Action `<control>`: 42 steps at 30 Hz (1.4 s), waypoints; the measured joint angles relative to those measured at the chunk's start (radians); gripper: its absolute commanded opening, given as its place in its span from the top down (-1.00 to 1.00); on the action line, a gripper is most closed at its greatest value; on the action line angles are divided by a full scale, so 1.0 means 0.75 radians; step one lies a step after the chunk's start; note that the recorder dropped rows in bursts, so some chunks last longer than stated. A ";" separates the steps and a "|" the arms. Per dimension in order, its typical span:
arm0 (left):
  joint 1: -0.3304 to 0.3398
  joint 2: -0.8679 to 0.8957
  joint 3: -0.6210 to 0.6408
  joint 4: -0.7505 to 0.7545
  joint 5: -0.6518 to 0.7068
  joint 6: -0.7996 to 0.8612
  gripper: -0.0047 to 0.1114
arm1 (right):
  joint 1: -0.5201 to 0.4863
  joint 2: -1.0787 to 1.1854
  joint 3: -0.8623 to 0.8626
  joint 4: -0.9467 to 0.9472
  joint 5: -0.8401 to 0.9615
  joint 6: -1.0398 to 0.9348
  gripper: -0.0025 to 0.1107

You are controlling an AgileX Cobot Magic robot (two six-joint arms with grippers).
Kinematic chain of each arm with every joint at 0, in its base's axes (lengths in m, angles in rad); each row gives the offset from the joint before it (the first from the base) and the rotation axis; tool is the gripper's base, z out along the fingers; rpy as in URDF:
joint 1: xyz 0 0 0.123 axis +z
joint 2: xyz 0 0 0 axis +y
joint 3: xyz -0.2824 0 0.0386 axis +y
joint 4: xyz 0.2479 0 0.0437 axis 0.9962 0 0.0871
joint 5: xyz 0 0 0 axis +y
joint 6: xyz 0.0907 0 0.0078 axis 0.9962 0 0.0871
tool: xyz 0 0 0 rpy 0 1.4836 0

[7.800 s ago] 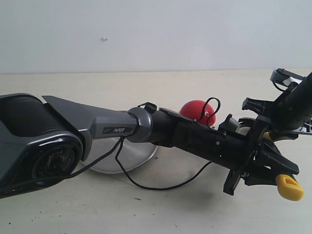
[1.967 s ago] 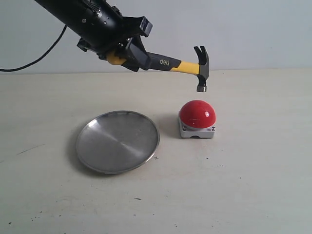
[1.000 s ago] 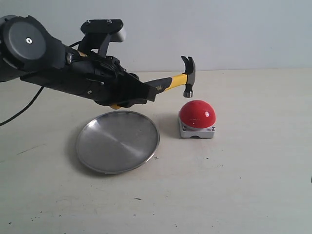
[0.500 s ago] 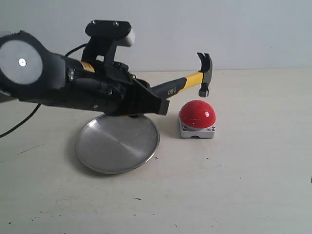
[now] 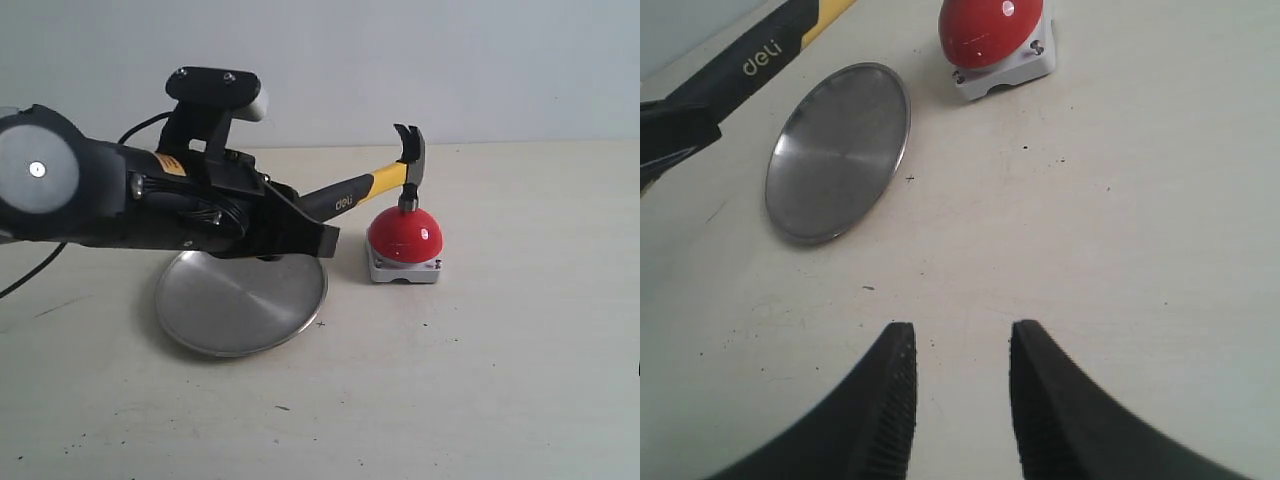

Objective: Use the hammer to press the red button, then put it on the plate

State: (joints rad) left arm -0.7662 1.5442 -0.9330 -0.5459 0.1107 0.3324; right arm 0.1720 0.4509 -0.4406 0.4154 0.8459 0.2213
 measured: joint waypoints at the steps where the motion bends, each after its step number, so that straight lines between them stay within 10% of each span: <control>1: 0.000 -0.014 0.000 0.000 -0.003 0.000 0.92 | 0.000 0.000 0.000 0.000 0.000 0.000 0.39; 34: 0.000 -0.151 -0.109 0.049 -0.049 -0.021 0.92 | 0.001 0.000 0.000 0.000 -0.011 0.000 0.39; 42: 0.124 -0.292 -0.055 0.048 -0.063 -0.096 0.92 | 0.001 0.000 0.000 0.000 -0.020 0.000 0.39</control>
State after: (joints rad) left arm -0.6728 1.3253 -0.9741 -0.5095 0.0637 0.2606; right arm 0.1729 0.4509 -0.4406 0.4154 0.8308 0.2213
